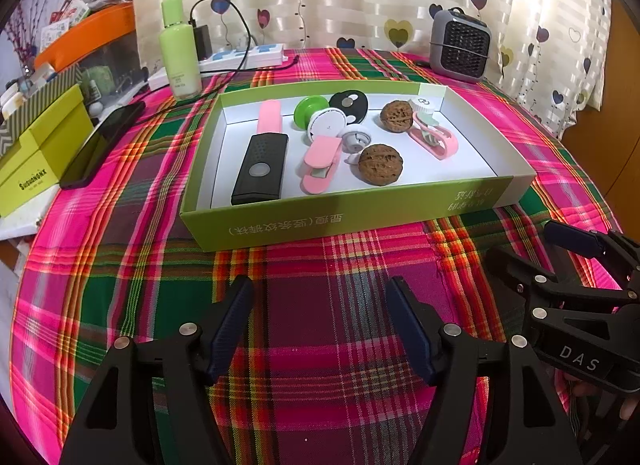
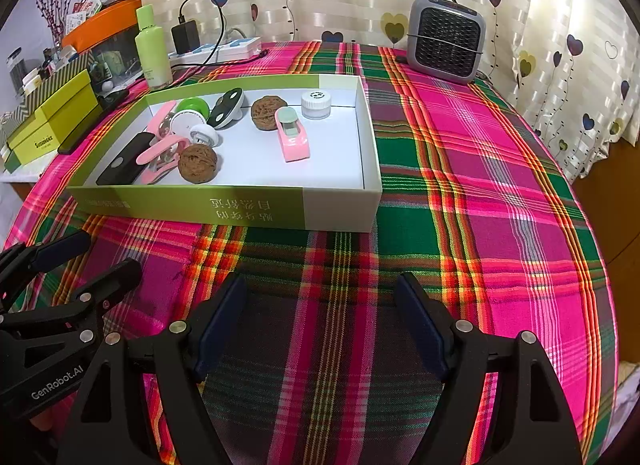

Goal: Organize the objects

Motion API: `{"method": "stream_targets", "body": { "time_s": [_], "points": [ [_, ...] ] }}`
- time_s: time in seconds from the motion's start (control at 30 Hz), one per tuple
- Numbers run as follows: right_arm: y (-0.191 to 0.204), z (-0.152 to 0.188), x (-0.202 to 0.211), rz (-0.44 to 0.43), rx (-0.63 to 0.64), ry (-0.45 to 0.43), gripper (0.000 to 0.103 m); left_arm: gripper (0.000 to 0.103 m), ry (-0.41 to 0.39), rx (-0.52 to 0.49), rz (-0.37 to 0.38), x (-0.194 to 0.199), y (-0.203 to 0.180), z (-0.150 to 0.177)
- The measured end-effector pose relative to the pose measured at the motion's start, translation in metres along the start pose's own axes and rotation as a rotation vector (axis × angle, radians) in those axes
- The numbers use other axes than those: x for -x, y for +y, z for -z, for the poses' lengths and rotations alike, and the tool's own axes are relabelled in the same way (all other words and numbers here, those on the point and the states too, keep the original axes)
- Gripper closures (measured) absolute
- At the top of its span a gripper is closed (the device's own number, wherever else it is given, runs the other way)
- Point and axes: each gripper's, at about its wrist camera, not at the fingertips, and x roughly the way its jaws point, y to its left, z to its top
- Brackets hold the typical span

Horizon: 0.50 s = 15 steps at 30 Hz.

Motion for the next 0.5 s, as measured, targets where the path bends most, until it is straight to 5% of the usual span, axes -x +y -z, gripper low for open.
{"method": "stream_targets", "body": {
  "time_s": [0.5],
  "points": [
    [-0.0003,0.0,-0.0001,0.0,0.0,0.0,0.025,0.034,0.0,0.003,0.0,-0.0005,-0.0002,-0.0002]
  ]
}}
